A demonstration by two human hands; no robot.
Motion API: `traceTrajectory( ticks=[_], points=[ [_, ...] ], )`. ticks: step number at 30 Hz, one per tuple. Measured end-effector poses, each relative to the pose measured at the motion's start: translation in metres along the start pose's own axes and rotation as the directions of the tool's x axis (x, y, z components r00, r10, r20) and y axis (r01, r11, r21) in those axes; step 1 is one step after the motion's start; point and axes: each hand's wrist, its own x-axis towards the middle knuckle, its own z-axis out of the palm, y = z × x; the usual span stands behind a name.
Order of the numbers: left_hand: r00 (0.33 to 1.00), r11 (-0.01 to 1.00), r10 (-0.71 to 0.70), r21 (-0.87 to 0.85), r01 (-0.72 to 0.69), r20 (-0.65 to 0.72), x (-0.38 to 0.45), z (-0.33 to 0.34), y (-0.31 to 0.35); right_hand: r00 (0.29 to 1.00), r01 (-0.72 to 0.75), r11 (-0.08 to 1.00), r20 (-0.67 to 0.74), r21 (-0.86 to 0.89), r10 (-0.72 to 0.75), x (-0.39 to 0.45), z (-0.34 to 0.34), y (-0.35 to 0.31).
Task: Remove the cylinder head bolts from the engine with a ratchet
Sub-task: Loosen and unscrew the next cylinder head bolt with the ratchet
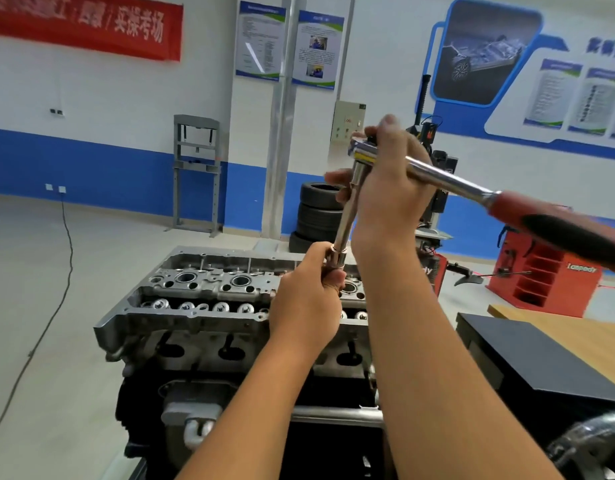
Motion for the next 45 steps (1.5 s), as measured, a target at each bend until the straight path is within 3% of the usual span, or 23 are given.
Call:
traceTrajectory(
  ticks=[2,4,7,10,12,14,16,18,20,24,27,29,31,33,35,37,39,41,43,45],
  points=[
    [1.000,1.000,0.003,-0.023,-0.004,-0.023,0.000,0.002,0.002,0.963,0.265,0.943,0.006,-0.203,-0.269,-0.008,0.008,0.009],
    [0.999,0.994,0.028,-0.108,-0.031,-0.034,0.002,0.000,0.002,0.952,0.305,0.905,0.075,-0.296,-0.296,-0.013,0.016,0.013],
    [0.997,0.992,0.063,-0.113,-0.056,0.053,0.001,-0.010,-0.003,0.992,0.024,0.995,0.123,-0.092,-0.012,-0.012,0.019,0.006],
    [0.993,0.995,0.050,-0.097,-0.039,0.111,0.004,-0.012,-0.005,0.952,-0.270,0.958,0.175,0.102,0.249,-0.001,0.003,-0.004],
    [0.995,0.996,0.046,-0.077,-0.039,0.092,0.002,-0.008,-0.004,0.941,-0.324,0.935,0.147,0.142,0.304,0.003,-0.003,-0.008],
    [0.999,0.999,0.024,-0.032,-0.023,0.041,0.000,-0.004,-0.003,0.982,-0.187,0.980,0.031,0.062,0.185,0.001,-0.001,-0.005],
    [1.000,1.000,0.009,0.021,-0.009,-0.004,-0.002,-0.001,0.000,0.992,0.115,0.988,-0.040,-0.104,-0.120,-0.006,0.007,0.001],
    [0.999,0.999,0.014,0.033,-0.013,-0.044,-0.004,-0.001,0.004,0.944,0.318,0.892,0.026,-0.322,-0.328,-0.012,0.015,0.009],
    [0.996,0.995,0.001,-0.096,-0.009,-0.084,-0.003,-0.006,0.006,0.937,0.349,0.836,0.133,-0.424,-0.323,-0.015,0.021,0.013],
    [0.992,0.996,0.045,-0.081,-0.036,0.114,-0.001,-0.015,0.000,0.984,-0.022,0.998,0.177,-0.060,0.033,-0.010,0.018,0.004],
    [0.988,1.000,0.025,-0.013,-0.023,0.155,0.002,-0.013,-0.001,0.936,-0.326,0.929,0.197,0.175,0.292,0.004,-0.001,-0.005],
    [0.993,1.000,0.011,0.013,-0.013,0.115,0.000,-0.008,0.000,0.922,-0.379,0.903,0.163,0.201,0.351,0.008,-0.006,-0.007],
    [0.998,0.998,0.010,0.054,-0.013,0.054,-0.001,-0.003,0.000,0.967,-0.255,0.958,0.058,0.132,0.249,0.004,-0.004,-0.004],
    [1.000,0.999,0.013,0.045,-0.014,0.024,-0.001,-0.002,0.000,0.999,0.022,0.999,-0.028,-0.045,-0.023,-0.004,0.004,0.002],
    [0.999,0.999,0.036,-0.030,-0.037,-0.017,-0.001,-0.004,0.005,0.965,0.251,0.936,-0.006,-0.248,-0.261,-0.008,0.010,0.009],
    [0.996,0.981,0.041,-0.185,-0.054,-0.074,0.001,-0.008,0.007,0.940,0.336,0.863,0.084,-0.376,-0.330,-0.009,0.013,0.014],
    [0.999,0.983,0.053,-0.178,-0.051,0.005,0.001,-0.011,0.002,0.963,0.260,0.921,0.144,-0.289,-0.227,-0.011,0.017,0.012],
    [0.993,0.994,0.046,-0.100,-0.035,0.105,0.001,-0.012,-0.003,0.988,0.043,0.996,0.150,-0.080,-0.030,-0.009,0.015,0.006],
    [0.991,0.998,0.040,-0.043,-0.035,0.129,0.001,-0.012,-0.003,0.964,-0.218,0.969,0.181,0.120,0.195,0.000,0.005,0.001],
    [0.995,1.000,0.029,0.007,-0.029,0.096,0.000,-0.009,-0.001,0.918,-0.378,0.901,0.214,0.216,0.334,0.009,-0.005,-0.005]
  ],
)
